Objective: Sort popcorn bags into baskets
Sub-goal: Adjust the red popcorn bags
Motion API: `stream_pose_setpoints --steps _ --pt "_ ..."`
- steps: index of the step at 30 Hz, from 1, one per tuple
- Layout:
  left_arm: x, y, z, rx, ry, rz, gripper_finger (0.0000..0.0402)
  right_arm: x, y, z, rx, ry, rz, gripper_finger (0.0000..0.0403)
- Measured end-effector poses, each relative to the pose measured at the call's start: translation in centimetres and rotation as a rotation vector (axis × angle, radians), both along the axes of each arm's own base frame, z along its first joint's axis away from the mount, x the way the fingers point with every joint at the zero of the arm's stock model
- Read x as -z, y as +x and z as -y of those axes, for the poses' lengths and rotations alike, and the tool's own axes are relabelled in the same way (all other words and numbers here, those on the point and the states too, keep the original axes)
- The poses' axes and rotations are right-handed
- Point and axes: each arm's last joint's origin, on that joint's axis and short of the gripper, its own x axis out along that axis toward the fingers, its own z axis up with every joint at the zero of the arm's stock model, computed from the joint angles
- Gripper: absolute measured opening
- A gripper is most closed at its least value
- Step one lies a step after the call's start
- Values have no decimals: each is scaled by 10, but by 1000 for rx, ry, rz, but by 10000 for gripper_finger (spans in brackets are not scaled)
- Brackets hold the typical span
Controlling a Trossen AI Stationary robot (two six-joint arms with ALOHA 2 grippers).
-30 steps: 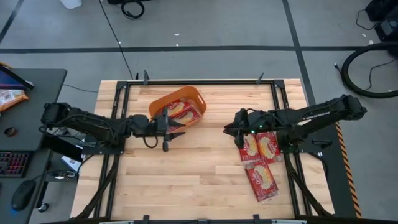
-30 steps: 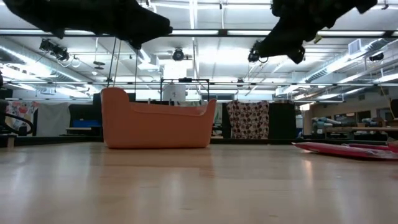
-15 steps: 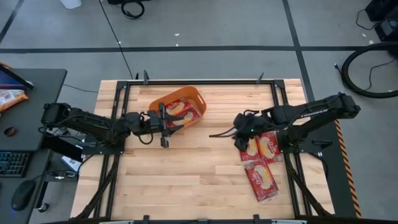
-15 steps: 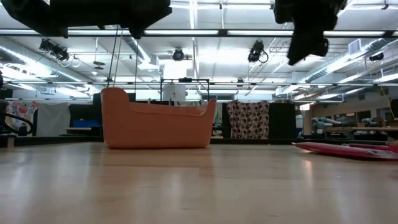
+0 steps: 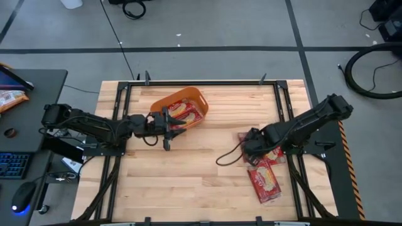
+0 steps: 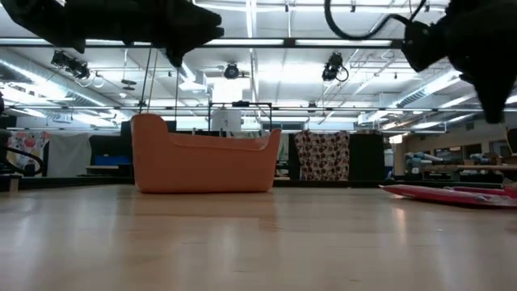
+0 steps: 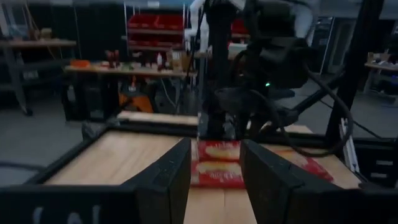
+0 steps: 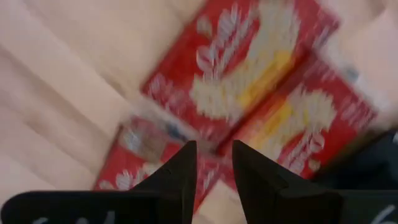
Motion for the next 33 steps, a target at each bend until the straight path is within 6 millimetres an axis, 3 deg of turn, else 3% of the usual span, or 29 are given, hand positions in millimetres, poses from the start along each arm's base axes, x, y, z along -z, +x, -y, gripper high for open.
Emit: stream_pose_setpoints --steps 6,12,16,23,28,33 --pt "3 -5 0 2 -29 -70 141 25 6 -23 -35 91 -164 107" --pt "-11 -28 0 6 -7 -106 141 45 5 -41 -70 186 -326 107" --pt "-17 -38 4 31 -2 -100 141 54 5 -51 -93 236 -367 107" --pt "-15 -38 12 73 5 -124 141 74 20 -65 -134 308 -314 107" --pt "-18 -39 12 74 3 -100 141 94 34 -59 -198 316 -289 107" --pt "-17 -39 12 73 3 -102 141 95 59 -33 -196 276 -212 107"
